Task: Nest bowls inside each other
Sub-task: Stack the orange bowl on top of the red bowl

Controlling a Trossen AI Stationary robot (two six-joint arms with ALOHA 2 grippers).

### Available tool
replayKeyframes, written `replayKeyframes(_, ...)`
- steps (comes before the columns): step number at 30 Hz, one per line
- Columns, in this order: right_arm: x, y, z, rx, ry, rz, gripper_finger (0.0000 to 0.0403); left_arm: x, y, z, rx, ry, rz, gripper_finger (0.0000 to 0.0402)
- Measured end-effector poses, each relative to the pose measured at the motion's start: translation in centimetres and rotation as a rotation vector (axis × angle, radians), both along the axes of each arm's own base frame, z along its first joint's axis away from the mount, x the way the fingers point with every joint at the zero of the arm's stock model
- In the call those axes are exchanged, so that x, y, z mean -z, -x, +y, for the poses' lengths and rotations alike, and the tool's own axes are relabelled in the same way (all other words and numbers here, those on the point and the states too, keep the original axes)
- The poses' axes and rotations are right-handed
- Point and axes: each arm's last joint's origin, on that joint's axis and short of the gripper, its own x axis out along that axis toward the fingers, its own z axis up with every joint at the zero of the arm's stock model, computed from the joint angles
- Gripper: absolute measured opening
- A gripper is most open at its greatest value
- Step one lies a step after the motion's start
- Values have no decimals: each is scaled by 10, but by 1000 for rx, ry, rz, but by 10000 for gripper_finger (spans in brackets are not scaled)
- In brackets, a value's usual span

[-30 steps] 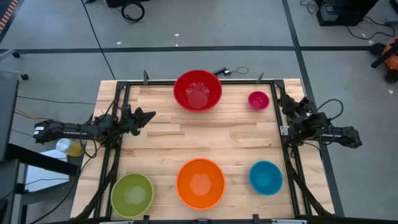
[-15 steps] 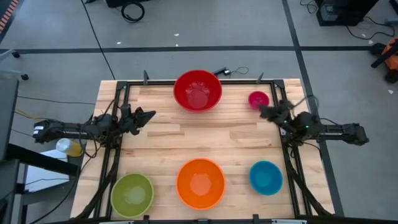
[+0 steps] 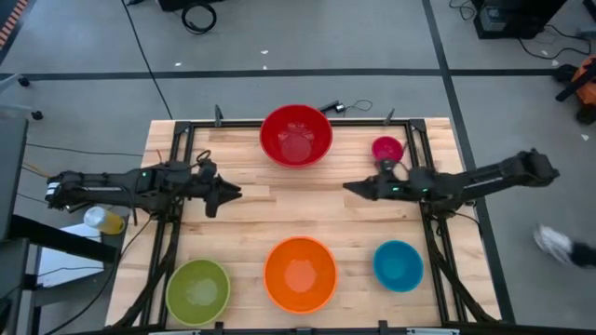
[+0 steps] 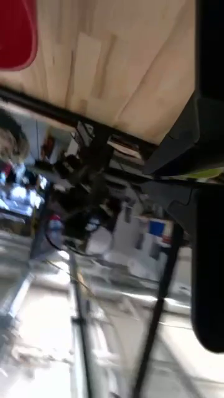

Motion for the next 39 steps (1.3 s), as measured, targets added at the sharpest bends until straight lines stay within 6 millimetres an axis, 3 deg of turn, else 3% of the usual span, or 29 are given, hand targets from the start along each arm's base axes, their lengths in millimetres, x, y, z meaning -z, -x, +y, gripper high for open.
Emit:
replayKeyframes(3, 6, -31, 8, -44, -14, 115, 31, 1, -2, 0, 11, -6, 6, 135)
replayKeyframes(7, 23, -61, 16, -234, -43, 261, 31, 4, -2, 0, 16, -13, 47, 135)
replayKeyframes(14, 36, -92, 34, -403, -47, 542, 40, 18, 5, 0, 42, -55, 206, 135)
replayKeyframes(18, 38, -102, 47, -455, 37, 729, 69, 19, 5, 0, 52, -77, 214, 135)
replayKeyframes(22, 35, -115, 55, -469, 102, 795, 112, 19, 5, 0, 60, -90, 213, 135)
replayKeyframes(30, 33, -129, 54, -516, 56, 948, 195, 19, 5, -1, 99, -114, 212, 135)
replayKeyframes(39, 5, -133, 49, -477, 120, 955, 218, 19, 5, -2, 158, -173, 213, 135)
